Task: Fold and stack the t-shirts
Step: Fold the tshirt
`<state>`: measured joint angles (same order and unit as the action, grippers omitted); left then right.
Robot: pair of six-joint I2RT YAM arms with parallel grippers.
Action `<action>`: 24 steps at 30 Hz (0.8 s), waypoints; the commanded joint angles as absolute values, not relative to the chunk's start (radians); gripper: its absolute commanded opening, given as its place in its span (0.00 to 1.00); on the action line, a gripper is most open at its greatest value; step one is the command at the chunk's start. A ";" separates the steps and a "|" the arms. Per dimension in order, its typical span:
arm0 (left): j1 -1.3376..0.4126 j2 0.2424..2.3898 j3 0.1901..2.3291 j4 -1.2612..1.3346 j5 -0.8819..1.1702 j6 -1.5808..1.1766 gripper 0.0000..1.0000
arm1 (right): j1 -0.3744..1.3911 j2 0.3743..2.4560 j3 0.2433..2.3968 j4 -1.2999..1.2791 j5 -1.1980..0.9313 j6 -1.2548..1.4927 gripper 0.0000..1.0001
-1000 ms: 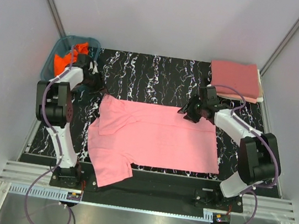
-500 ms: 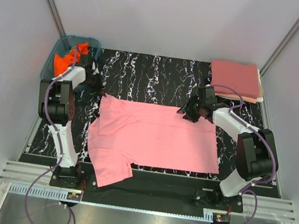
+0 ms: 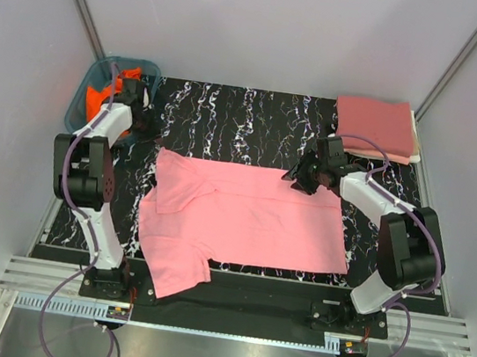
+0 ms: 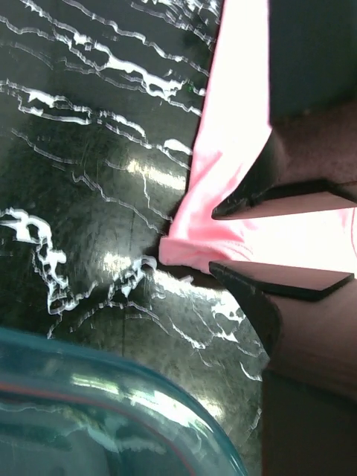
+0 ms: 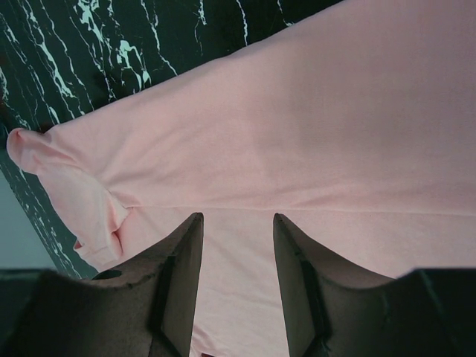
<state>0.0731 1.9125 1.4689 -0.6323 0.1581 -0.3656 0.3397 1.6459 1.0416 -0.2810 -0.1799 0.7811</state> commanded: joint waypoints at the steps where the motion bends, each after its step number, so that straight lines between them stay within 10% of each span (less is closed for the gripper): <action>1: 0.066 1.781 1.448 -0.661 0.025 -0.350 0.34 | 0.350 1.580 1.051 -0.255 -0.196 0.769 0.49; 14: 0.063 1.571 1.034 -0.649 0.092 -0.420 0.04 | 0.333 1.693 1.074 -0.262 -0.080 0.738 0.32; 24: 0.005 1.666 1.014 -0.592 0.061 -0.480 0.01 | 0.167 1.764 1.014 -0.311 -0.008 0.738 0.23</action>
